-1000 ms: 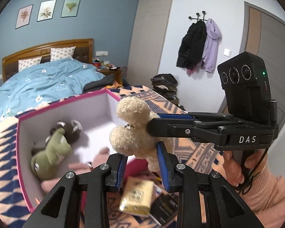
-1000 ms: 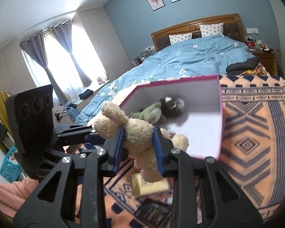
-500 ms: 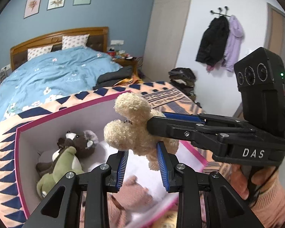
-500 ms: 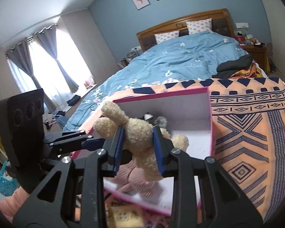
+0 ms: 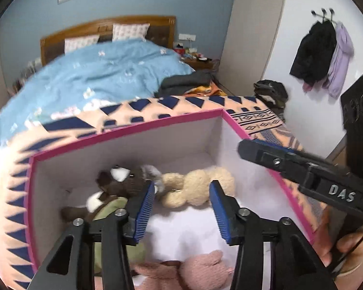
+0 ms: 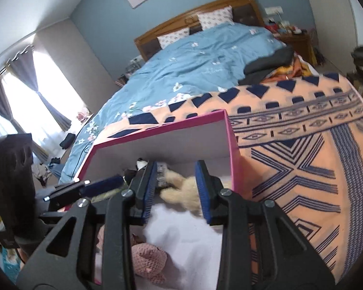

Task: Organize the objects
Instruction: 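Lift the cream teddy bear with both grippers over the box, then open both grippers to release the teddy bear into the box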

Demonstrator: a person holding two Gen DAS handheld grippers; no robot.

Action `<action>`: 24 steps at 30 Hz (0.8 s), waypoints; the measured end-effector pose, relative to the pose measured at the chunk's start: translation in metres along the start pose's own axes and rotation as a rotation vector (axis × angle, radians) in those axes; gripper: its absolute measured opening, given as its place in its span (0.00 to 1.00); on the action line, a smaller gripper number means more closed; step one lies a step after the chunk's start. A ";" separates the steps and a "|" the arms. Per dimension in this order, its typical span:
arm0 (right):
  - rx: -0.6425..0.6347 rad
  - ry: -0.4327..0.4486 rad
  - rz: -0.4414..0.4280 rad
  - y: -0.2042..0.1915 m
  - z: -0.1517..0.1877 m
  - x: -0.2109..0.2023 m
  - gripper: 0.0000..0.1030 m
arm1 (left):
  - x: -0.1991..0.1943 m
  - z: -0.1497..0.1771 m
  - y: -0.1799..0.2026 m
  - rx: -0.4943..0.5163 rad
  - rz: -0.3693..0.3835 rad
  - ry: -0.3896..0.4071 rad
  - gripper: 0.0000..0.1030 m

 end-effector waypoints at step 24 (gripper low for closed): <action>-0.052 -0.077 -0.093 -0.027 0.062 -0.025 0.51 | -0.036 0.031 -0.017 0.032 -0.019 0.038 0.52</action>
Point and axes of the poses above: each gripper's, at about its wrist camera, not at the fingertips, and x roughly the way its jaws point, y to its right, z to its underside, the point moved 8 cm from there along x, roughly the way its jaws point, and after that the axes turned 14 degrees about z, right-handed, at the moved point
